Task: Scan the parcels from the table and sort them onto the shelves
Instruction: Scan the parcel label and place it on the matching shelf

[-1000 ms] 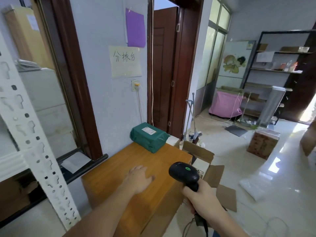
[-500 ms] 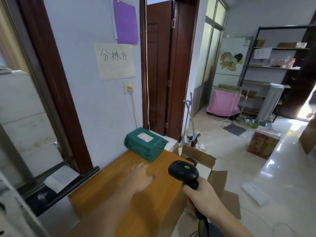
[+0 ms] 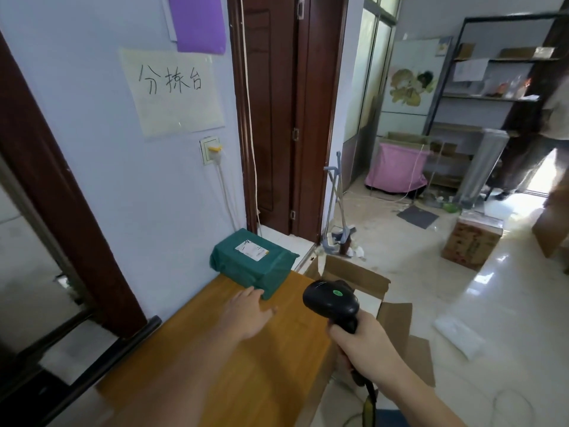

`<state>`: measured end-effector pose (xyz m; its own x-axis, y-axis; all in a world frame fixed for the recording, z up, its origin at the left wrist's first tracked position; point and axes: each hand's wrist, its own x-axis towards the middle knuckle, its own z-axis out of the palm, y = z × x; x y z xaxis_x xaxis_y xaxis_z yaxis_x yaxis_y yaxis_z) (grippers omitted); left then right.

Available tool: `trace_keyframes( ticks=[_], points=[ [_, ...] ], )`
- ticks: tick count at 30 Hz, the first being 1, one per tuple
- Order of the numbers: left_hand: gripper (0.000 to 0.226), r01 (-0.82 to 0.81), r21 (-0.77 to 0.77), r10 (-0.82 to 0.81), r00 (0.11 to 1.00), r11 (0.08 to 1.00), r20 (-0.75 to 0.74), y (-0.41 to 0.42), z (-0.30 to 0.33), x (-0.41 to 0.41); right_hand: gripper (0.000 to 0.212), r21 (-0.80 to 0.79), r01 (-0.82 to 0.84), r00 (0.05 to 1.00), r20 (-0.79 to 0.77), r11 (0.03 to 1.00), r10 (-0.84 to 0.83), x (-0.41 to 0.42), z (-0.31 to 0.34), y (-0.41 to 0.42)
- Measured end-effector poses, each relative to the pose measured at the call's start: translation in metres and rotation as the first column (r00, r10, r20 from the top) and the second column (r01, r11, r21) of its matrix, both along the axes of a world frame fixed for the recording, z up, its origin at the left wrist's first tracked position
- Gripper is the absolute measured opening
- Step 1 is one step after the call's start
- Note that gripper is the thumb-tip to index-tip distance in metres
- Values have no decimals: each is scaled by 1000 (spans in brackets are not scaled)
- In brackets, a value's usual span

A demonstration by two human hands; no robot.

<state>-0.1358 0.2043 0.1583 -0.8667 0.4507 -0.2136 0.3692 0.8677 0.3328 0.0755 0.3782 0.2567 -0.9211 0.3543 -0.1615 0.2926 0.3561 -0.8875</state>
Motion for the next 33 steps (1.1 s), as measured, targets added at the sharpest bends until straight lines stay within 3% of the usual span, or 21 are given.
trace_keyframes(
  ticks=[7,16,26,33],
  points=[
    [81,-57,-7,57,997,998,54,36,-27,-42,12,23,-57,998,37,998,56,-59,-19,43],
    [80,-246,39,239,963,969,128,76,-47,-98,8,-21,-198,972,127,980,199,-153,-37,112],
    [72,-326,-10,326,942,945,75,102,-70,-135,7,-105,-287,923,236,952,304,-221,-67,151],
    [94,-424,-21,421,891,905,172,123,-98,-171,17,-115,-234,904,340,965,260,-250,-94,161]
  ],
)
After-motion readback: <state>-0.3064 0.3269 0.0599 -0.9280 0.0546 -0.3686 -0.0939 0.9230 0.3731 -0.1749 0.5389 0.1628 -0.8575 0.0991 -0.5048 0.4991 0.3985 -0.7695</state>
